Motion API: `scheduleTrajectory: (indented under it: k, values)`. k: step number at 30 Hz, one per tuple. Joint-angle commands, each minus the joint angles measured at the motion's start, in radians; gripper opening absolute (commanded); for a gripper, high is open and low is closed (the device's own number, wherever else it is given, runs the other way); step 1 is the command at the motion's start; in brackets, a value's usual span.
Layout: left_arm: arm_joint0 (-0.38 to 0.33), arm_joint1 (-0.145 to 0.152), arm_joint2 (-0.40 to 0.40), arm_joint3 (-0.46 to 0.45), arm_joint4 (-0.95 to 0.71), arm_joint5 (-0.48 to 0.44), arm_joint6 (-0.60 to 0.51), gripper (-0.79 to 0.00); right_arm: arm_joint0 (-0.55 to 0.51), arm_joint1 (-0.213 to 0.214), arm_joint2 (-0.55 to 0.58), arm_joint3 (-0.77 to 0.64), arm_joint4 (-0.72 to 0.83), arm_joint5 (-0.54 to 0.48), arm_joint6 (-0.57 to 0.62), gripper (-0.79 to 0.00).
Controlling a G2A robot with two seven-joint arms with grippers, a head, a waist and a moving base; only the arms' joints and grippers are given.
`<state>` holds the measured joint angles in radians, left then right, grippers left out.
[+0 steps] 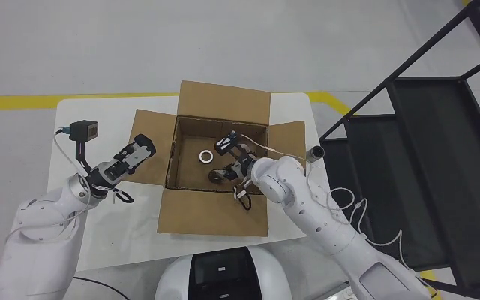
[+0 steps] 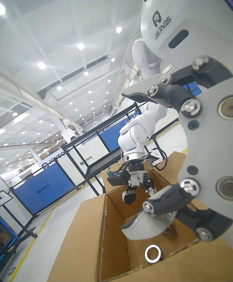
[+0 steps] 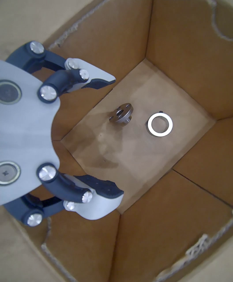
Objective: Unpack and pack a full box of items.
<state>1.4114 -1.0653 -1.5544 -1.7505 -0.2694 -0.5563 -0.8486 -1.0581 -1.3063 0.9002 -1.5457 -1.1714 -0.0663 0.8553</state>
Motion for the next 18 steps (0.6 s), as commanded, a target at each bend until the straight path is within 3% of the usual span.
scheduleTrajectory:
  k: [1,5,6,7,9,10,13,18]
  values:
    - [0.0,0.0,0.0,0.0,0.0,0.0,0.0,0.0,0.033,-0.011,-0.029,0.031,0.012,-0.006,0.002,0.0]
    - [0.0,0.0,0.0,0.0,0.0,0.0,0.0,0.0,0.091,-0.03,-0.084,0.104,-0.018,-0.019,0.008,0.0]
    - [0.0,0.0,0.0,0.0,0.0,0.0,0.0,0.0,0.102,-0.035,-0.098,0.119,-0.02,-0.024,0.008,-0.086]
    - [0.0,0.0,0.0,0.0,0.0,0.0,0.0,0.0,0.112,-0.04,-0.106,0.135,-0.01,-0.028,0.007,-0.262]
    - [0.0,0.0,0.0,0.0,0.0,0.0,0.0,0.0,0.134,-0.049,-0.125,0.166,0.0,-0.043,0.023,-0.505]
    - [0.0,0.0,0.0,0.0,0.0,0.0,0.0,0.0,0.145,-0.053,-0.13,0.181,0.013,-0.057,0.031,-0.539]
    - [0.0,0.0,0.0,0.0,0.0,0.0,0.0,0.0,0.173,-0.064,-0.147,0.223,0.026,-0.077,0.048,-0.591]
    - [0.0,0.0,0.0,0.0,0.0,0.0,0.0,0.0,0.213,-0.083,-0.174,0.287,0.05,-0.112,0.064,-0.557]
